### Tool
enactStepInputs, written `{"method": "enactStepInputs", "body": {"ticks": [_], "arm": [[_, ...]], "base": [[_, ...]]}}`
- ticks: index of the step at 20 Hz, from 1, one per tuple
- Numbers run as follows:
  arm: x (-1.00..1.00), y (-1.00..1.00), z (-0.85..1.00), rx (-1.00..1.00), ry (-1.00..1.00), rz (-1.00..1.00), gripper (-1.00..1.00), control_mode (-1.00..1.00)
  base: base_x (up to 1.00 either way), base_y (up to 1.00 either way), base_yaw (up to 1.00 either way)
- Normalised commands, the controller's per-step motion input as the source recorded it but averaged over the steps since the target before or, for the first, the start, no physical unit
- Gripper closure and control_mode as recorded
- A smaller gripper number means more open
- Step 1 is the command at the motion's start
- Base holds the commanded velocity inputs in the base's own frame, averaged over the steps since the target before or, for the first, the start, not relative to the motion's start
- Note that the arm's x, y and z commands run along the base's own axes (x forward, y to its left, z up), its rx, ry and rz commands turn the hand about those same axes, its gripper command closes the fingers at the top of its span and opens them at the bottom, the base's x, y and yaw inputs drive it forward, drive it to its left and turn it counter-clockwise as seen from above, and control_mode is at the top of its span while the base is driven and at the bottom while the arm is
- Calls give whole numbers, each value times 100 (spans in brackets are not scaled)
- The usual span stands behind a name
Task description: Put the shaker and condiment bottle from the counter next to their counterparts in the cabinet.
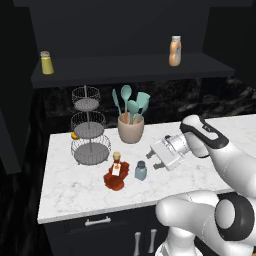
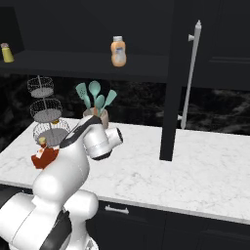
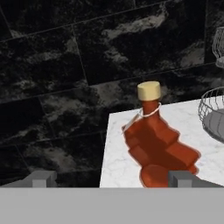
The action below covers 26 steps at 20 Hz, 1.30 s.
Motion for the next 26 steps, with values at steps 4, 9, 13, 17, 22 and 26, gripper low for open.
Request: {"method": "enactStepInputs", "body": {"ticks": [4, 9, 13, 17, 22, 26], "arm": [[-13, 3, -9, 0, 5, 0, -100, -100], [-16, 0, -1, 0, 0, 0, -100, -100], [-2, 0, 0, 0, 0, 0, -100, -100], [4, 5, -2, -1, -5, 0, -100, -100], [32, 7, -13, -4, -13, 0, -100, -100], [39, 3, -28, -1, -5, 0, -100, -100]], "base": [[0, 0, 0], [0, 0, 0], [0, 0, 0], [0, 0, 0], [0, 0, 0], [0, 0, 0]]}}
